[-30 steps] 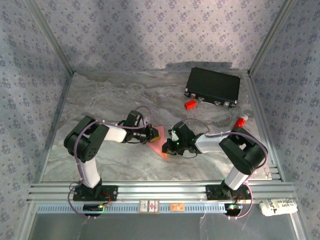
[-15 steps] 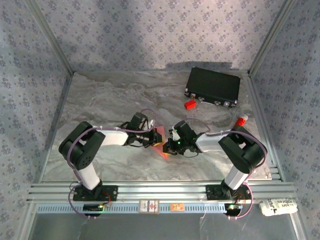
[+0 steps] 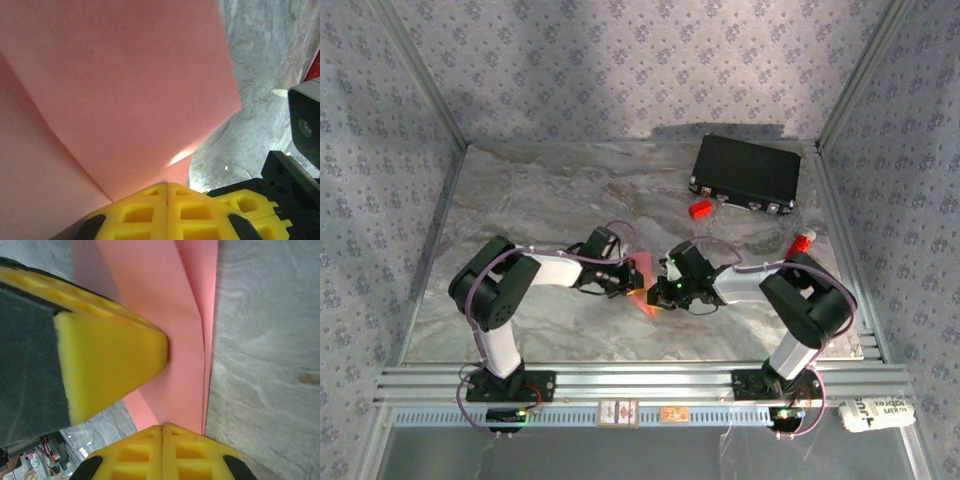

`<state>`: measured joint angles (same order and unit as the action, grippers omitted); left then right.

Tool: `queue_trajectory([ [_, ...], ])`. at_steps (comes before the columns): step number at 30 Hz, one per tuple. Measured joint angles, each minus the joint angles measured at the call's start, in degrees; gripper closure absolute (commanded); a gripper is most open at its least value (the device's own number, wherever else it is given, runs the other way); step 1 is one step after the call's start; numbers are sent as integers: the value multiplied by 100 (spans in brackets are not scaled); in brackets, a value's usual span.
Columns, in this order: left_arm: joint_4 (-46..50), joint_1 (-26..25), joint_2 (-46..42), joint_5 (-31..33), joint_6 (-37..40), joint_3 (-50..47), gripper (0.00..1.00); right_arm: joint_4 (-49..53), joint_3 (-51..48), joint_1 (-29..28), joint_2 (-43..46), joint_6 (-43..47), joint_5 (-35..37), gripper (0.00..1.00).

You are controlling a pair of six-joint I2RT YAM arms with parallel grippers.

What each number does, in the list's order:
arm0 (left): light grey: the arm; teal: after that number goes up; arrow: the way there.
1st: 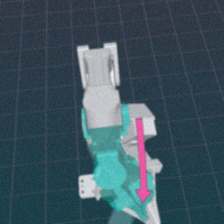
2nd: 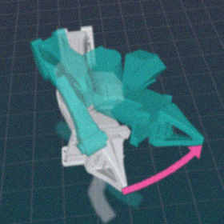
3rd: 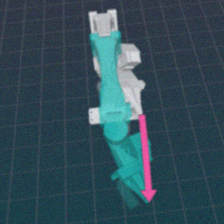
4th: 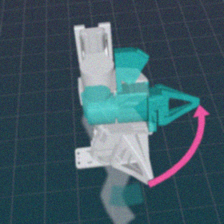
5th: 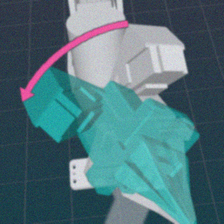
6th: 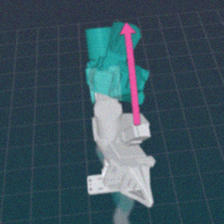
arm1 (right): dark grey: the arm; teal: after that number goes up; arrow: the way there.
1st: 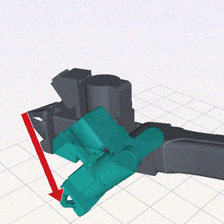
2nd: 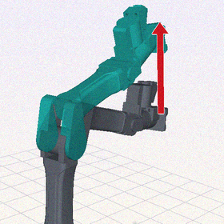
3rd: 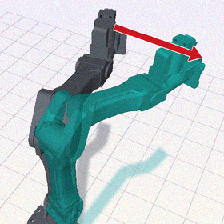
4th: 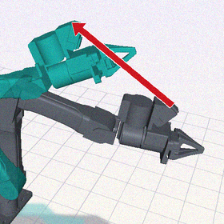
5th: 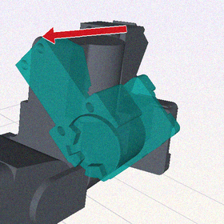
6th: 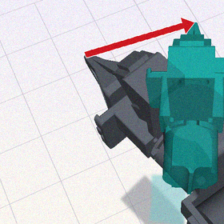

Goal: Fold a paper plane with a square sheet of paper (pick it up from the middle)
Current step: Fourth fold the wing at the center of the table.

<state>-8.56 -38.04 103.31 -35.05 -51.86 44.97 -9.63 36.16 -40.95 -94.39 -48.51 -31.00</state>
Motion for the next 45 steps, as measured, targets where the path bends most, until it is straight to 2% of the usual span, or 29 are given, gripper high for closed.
queue_trajectory([
  [9, 2, 33, 0, 61, 17, 22, 100, 188, 457, -7, -140, -13, 13, 98],
  [21, 33, 164, 37, -48, -20, 61, 100, -511, -39, 7, -236, 4, 37, 100],
  [45, 1187, 820, 560, -323, 525, 1069, 100, -391, -57, 22, -170, 426, 33, 100],
])
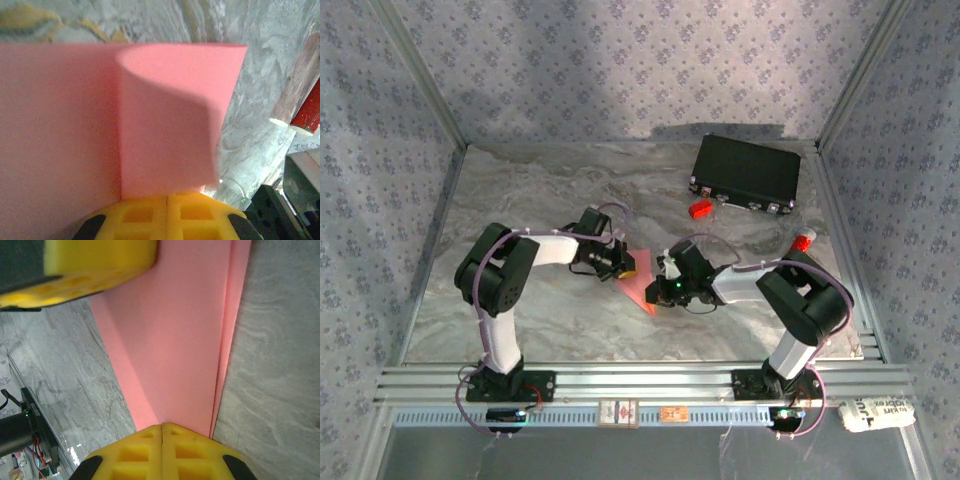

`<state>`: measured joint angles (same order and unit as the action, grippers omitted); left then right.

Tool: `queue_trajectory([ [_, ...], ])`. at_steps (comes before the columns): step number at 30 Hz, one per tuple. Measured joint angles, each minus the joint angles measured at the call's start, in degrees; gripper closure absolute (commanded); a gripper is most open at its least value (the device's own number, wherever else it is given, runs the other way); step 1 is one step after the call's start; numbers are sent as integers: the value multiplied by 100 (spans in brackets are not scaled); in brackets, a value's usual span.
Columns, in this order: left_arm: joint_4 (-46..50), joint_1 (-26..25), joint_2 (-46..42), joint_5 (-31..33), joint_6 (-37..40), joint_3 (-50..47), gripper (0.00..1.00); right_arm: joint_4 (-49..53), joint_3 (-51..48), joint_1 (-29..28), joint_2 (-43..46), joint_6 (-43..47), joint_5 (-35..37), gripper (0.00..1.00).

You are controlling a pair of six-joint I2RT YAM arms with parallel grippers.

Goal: Fold a paper plane with a square sheet of paper (pick it up from the middle)
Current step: Fourth fold the wing at the center of the table.

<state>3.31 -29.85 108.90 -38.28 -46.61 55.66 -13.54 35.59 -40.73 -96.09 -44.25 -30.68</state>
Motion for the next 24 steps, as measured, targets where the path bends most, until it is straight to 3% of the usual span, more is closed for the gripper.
queue_trajectory([
  [24, 472, 734, 289, 374, 483, 675, 100, 144, -81, 17, 122, 190, -48, 100],
])
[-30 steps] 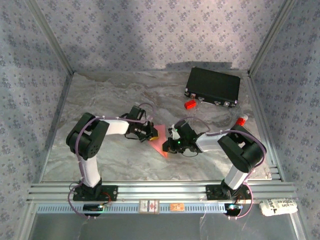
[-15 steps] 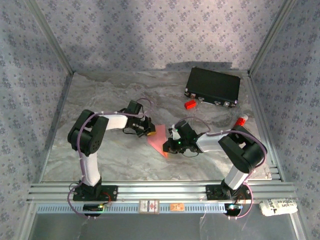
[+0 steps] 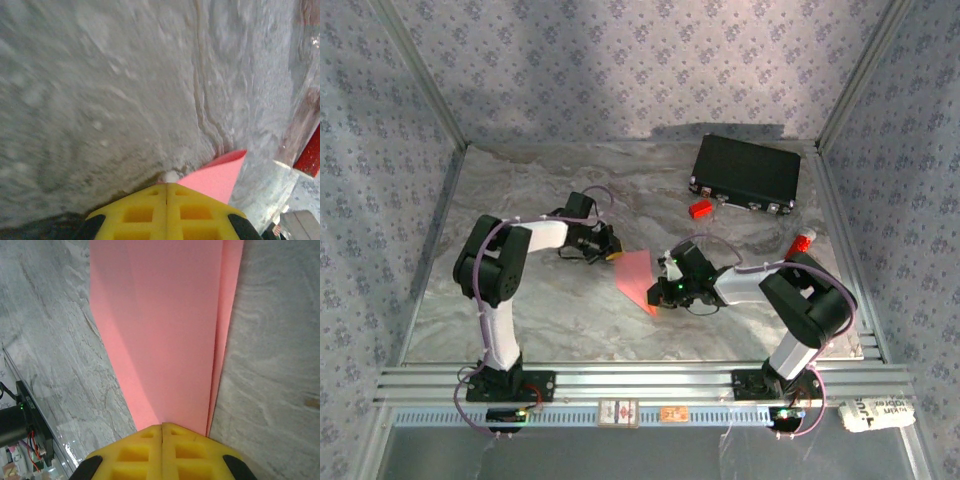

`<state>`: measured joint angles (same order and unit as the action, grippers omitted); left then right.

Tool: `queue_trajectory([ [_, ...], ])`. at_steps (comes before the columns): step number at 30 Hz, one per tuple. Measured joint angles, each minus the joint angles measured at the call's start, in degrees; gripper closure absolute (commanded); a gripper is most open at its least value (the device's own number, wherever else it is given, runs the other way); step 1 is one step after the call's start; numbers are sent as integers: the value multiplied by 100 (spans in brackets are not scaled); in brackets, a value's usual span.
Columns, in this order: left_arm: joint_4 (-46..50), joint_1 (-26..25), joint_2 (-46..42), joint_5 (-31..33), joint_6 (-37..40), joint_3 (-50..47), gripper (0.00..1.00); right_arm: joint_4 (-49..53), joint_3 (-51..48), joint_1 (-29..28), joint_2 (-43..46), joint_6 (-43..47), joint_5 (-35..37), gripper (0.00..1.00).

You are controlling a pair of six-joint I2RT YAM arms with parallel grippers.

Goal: Fold a paper plane with a square sheet of paper (pick it up from the middle)
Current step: Fourth fold the wing at the center of the table.

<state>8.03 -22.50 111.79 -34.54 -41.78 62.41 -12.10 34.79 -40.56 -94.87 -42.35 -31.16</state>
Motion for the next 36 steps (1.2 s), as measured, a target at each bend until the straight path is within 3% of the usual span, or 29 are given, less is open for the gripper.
queue_trajectory([
  [10, 90, 197, -13, 326, 42, 162, 100, 444, 81, 76, 13, 203, -323, 100],
  [15, 90, 116, -599, 356, 35, -120, 100, 667, 153, 125, 13, 286, -376, 100],
  [21, -409, -487, -1307, 181, -120, -708, 100, 767, 179, 173, 13, 299, -413, 100],
  [27, -992, -1193, -1115, -76, -431, -1246, 100, 780, 179, 186, 13, 297, -426, 100],
  [36, -1305, -1211, -595, -142, -527, -1300, 100, 822, 31, 229, 256, 190, -356, 100],
])
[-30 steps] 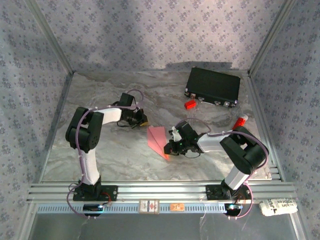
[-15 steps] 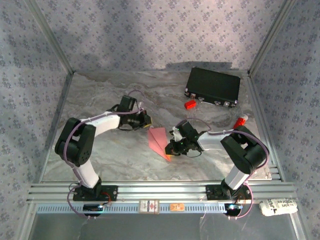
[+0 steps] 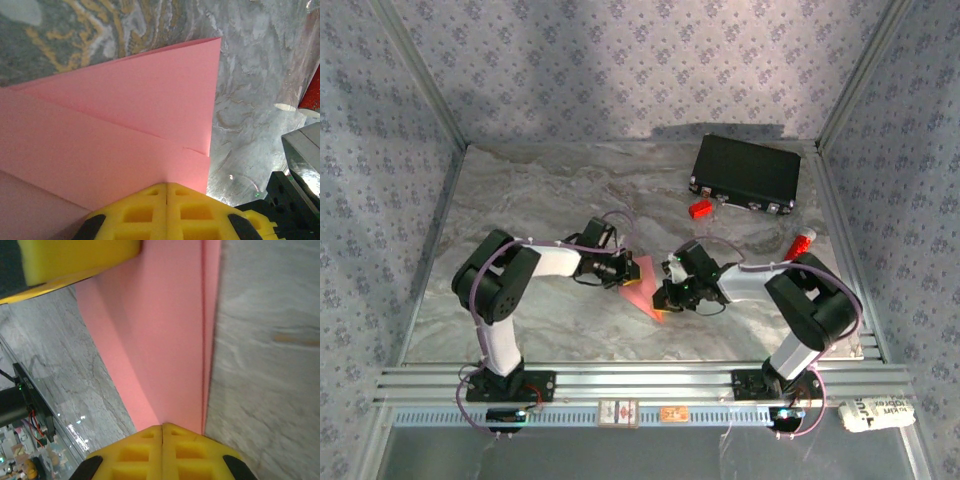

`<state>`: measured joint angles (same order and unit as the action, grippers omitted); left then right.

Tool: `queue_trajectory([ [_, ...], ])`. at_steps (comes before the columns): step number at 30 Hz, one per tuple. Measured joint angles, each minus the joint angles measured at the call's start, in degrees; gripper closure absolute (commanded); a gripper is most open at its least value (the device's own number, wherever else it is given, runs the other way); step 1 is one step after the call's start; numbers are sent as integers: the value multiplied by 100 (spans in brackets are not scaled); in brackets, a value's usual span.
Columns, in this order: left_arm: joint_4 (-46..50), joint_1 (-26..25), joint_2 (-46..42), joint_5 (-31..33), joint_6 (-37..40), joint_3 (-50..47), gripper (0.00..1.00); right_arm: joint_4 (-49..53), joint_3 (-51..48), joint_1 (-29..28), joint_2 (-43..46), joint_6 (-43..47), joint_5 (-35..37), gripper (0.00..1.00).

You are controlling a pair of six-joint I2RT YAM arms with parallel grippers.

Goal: Fold a paper plane with a square sheet of paper (pick it up from the middle)
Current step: Fourth fold the wing at the center of the table.

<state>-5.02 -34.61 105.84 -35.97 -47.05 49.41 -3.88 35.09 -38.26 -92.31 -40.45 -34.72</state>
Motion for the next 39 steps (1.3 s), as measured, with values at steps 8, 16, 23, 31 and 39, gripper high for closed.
queue_trajectory([
  [8, -286, 0, 2, -28, -59, -120, 100, 149, -308, 116, 1093, -380, 315, 100],
  [16, -299, 0, 2, -39, -61, -120, 100, 37, 345, -181, 345, -566, 442, 100],
  [23, -299, 0, 2, -39, -61, -122, 100, -26, 809, -256, -245, -566, 544, 100],
  [31, -304, 2, 2, -42, -61, -125, 100, -138, 542, -337, -446, -562, 599, 100],
  [39, -299, 11, 2, -48, -59, -127, 100, -61, 76, -378, 39, -566, 601, 98],
])
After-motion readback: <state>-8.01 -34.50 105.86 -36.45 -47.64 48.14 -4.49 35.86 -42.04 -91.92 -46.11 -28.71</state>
